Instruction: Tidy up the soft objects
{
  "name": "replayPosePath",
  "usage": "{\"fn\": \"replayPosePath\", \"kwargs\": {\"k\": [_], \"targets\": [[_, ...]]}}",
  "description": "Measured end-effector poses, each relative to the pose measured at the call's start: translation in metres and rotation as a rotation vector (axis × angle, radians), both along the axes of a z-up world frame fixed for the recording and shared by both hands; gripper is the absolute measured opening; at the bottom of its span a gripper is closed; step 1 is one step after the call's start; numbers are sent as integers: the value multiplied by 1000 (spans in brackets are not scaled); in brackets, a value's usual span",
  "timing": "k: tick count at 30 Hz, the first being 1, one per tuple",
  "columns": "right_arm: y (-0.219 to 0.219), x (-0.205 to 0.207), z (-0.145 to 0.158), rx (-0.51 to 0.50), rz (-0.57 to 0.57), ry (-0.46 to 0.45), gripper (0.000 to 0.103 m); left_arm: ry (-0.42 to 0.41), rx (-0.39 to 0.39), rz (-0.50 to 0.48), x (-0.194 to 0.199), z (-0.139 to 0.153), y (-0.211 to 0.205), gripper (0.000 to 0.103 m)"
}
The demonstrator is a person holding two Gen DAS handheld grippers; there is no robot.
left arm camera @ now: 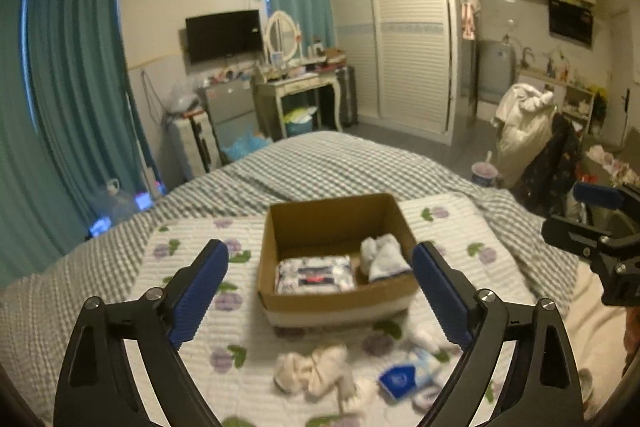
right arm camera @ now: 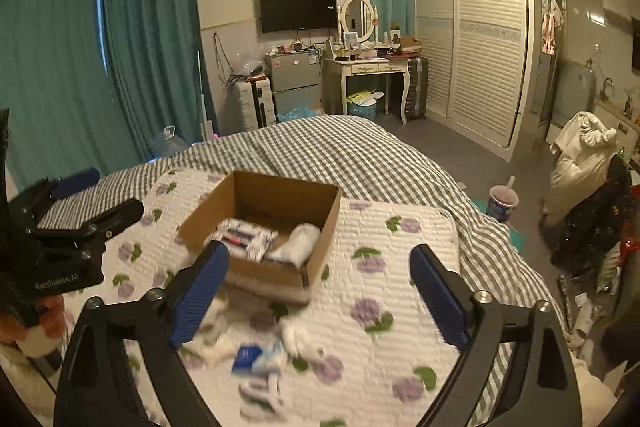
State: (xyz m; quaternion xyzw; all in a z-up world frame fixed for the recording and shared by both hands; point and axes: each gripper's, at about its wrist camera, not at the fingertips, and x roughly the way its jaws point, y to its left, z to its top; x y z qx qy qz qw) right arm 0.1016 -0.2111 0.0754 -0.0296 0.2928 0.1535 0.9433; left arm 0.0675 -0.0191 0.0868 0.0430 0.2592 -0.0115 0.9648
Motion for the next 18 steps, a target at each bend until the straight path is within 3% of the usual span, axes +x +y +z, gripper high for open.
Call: {"fn": "replayPosePath", "kwargs": {"k": [4,7,11,14,18], "targets": [[-1,-34,-19,-19,18,33,96,31,-15,5,-25,-15,-5,95],[5,-45,-46,-46,17,71,96,94,-47,5,-33,-44,-7,95],[18,-43,-105,-65,32,177,96,201,-111,25,-35,-91,-2,95],[28,-37,-158,-70,43,274,96,254,-81,84,-34,-130,-5,95],[40,-33,-201,-57,80,351,95,345,-131,106,-31,-164,2,95]]}}
